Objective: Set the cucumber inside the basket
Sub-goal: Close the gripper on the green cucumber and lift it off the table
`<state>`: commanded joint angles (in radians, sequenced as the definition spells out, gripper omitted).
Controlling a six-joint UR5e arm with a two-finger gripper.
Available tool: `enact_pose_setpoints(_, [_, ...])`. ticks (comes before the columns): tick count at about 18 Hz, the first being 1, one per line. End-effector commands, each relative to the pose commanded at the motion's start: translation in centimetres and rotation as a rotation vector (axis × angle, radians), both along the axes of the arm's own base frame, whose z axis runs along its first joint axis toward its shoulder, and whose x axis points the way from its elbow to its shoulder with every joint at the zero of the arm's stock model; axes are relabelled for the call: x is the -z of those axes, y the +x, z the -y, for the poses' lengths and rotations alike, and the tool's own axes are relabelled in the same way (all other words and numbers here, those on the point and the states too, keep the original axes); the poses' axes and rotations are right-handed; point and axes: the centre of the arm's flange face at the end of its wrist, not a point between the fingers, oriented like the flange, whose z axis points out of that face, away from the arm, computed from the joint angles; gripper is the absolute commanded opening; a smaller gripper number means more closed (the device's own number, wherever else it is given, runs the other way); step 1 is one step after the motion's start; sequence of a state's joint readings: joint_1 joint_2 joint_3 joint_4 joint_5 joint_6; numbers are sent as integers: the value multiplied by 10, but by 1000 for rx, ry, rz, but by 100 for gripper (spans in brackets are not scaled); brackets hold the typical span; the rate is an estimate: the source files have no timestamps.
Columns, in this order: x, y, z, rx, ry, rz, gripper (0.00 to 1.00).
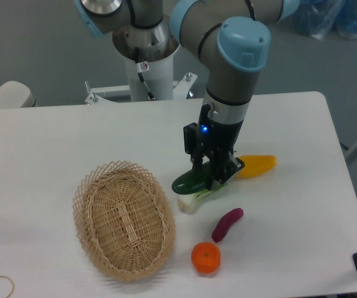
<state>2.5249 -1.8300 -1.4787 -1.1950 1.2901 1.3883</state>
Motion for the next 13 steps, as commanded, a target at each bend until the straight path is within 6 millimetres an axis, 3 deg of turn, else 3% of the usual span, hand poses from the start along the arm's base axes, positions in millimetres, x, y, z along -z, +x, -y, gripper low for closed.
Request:
enact_pose_setpoints(4, [1, 6, 0, 5, -7, 4, 34])
enact_pose_setpoints(9, [8, 42, 0, -27, -25, 40, 34])
enact_pose_setpoints(13, [17, 77, -22, -104, -45, 97, 34])
